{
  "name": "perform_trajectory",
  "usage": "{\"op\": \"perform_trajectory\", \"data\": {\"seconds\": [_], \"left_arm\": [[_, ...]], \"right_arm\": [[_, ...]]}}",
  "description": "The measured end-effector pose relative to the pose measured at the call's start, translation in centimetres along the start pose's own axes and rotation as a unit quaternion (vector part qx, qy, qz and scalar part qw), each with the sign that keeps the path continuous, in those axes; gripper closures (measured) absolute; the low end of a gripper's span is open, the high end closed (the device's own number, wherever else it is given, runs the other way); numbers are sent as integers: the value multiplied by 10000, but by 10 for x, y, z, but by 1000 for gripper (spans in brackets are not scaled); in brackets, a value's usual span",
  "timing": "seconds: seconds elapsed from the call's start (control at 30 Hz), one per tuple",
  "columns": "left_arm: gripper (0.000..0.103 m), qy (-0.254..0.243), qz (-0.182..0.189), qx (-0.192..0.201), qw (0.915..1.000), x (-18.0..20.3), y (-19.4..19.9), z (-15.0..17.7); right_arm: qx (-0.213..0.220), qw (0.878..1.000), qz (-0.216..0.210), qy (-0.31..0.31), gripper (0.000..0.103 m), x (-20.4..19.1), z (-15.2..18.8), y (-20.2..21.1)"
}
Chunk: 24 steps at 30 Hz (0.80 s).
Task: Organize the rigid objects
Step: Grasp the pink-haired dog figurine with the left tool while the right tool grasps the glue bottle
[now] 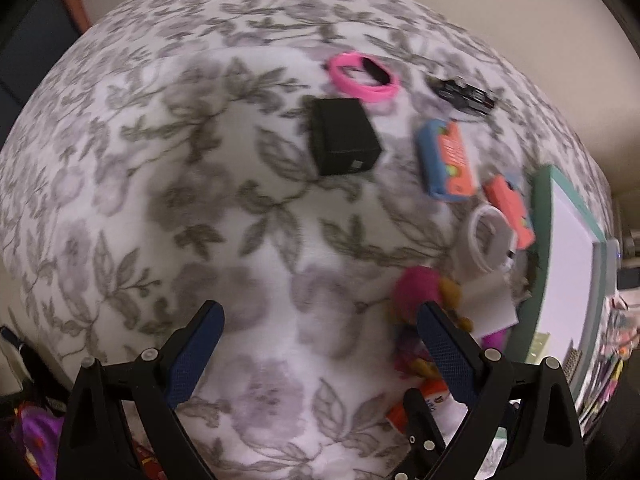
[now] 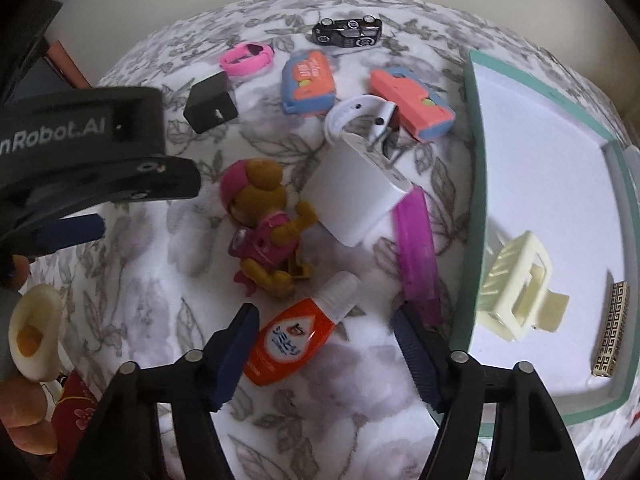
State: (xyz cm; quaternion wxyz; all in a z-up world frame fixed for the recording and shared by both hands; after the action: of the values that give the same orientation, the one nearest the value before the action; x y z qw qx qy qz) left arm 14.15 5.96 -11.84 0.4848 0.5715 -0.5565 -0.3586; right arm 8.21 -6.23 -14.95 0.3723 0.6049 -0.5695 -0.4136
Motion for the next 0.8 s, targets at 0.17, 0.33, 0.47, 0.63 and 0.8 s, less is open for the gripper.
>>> {"op": "perform_trajectory", "data": {"seconds": [0.17,0.33,0.47,0.63,0.8], "left_arm": [[6,-196,224,-67,9995,20,-5,4],[6,-572,86,-17,9983,37,-11,8],[6,-783,-80,-26,9969,44,-23,4],[6,-831,-155,9,9964,49,-34,2],[11,-1043,-359,69,9939,53,-42,5]], "right_arm": [[-92,9999,32,57,55,7,5,0],[-131,9998,46,148,68,12,14,6],[-166,9995,98,250,73,13,21,9],[-182,9995,94,249,73,19,32,14],[-193,9995,92,250,73,19,32,11]]}}
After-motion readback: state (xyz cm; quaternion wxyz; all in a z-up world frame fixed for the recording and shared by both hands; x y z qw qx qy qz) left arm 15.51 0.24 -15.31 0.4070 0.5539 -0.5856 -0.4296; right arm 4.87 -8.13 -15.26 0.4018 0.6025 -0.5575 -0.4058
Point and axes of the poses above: each gripper's, at about its wrist camera, not at the fingertips, and y roughly against the way its jaws point, x to its right, z to its underside, the point moved 5 cm from there along -y, roughly the way its jaws point, and after that the axes turned 6 degrees about x, right-handed, at the moved point
